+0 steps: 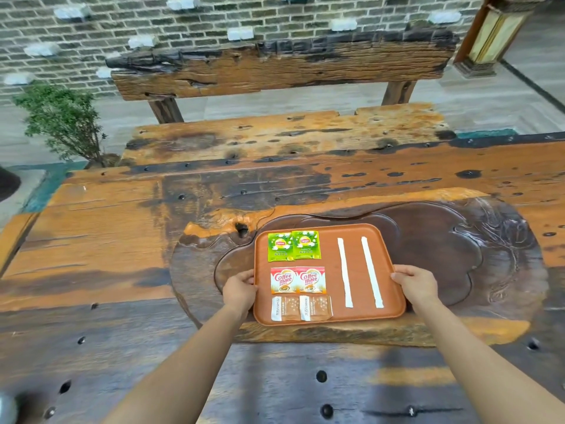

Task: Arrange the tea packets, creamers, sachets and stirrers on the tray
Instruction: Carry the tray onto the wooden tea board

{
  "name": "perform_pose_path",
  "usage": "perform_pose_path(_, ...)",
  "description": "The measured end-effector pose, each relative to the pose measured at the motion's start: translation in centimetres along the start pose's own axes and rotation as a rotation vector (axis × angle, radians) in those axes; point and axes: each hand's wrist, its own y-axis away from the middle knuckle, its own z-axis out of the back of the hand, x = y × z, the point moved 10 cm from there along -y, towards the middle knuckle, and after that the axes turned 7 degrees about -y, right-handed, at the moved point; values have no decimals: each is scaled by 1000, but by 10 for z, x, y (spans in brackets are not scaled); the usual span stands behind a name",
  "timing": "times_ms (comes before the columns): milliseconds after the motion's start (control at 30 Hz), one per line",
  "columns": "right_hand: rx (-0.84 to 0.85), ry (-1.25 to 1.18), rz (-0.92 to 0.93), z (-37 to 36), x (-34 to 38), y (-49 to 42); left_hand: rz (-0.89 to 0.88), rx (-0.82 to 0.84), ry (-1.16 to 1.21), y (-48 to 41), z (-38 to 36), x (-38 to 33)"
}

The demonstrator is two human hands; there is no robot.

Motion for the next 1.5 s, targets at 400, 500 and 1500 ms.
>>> perform_pose_path(400, -51, 141, 69, -13, 16, -8, -39, -30, -37, -21, 1, -7)
perform_pose_path(500, -50, 150, 70, -16, 20, -11, -33, -31, -30, -26, 1, -6)
perform_pose_path(1500, 83, 366, 426, -87, 62, 83, -389, -232, -517, 21, 78, 27)
